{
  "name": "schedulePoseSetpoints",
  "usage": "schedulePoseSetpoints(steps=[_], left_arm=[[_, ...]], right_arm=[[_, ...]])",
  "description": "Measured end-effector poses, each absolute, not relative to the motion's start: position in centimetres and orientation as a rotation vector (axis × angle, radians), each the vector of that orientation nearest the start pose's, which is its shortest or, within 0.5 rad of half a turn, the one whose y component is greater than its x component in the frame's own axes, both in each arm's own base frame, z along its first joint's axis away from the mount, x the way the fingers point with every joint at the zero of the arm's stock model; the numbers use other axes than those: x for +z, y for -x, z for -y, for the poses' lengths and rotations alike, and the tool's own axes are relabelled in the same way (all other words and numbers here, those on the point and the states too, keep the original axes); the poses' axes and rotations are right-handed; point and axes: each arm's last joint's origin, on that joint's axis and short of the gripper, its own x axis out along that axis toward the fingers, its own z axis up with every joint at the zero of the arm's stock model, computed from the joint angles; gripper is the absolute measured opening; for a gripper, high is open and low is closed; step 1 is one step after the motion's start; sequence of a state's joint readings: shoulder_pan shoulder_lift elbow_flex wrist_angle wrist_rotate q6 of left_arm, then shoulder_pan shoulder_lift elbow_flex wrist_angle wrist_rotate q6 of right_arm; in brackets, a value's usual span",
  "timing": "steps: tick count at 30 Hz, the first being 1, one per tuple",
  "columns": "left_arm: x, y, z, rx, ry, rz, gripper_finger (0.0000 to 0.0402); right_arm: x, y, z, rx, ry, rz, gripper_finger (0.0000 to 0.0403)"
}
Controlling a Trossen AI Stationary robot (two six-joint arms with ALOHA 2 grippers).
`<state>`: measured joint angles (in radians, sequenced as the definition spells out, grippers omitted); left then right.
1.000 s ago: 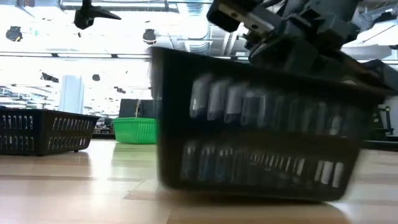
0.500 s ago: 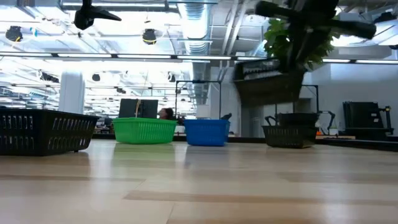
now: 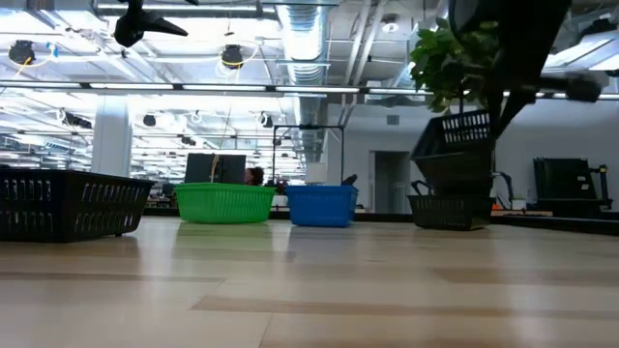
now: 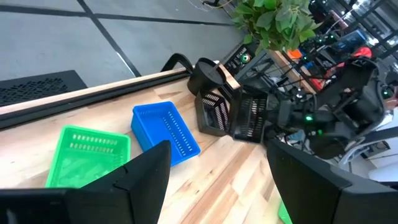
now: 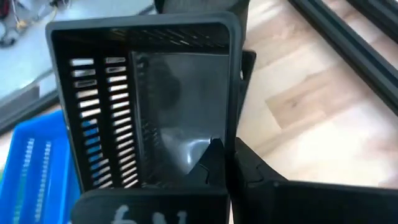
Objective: Stack baskets by color
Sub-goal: Stack the bottom black bin on the top black bin
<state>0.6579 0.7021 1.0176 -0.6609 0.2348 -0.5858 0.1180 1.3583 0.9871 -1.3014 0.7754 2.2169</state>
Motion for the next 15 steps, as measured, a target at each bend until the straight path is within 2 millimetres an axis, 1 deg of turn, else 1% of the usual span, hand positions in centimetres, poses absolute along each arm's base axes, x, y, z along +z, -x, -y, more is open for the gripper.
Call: schedulePoseSetpoints(steps=[2,5,9,15], left_arm=[[37.5,-10.1,-7.0,0.507,0.721,-0.183,0.0253],[37.5,-10.1,-7.0,0.518,0.719,-0.180,0.0253],[37.4,-10.1,-7.0,0.521,0.719,-0.180,0.0253],[37.4,-10.1,-7.1,0.538,0.715,-0.179,0.0253]], right_arm=[[23.5,-20.5,0.0,-1.640,-0.985,-0.214,0.0003],[23.4,-20.7,0.6,-1.653,-0.957,-0.173,0.0003],[23.4,-20.7,1.3,-1.672,-0.916,-0.197,0.0003],[22.3,-21.4,2.5,-1.723,-0.868,-0.243,0.0004]])
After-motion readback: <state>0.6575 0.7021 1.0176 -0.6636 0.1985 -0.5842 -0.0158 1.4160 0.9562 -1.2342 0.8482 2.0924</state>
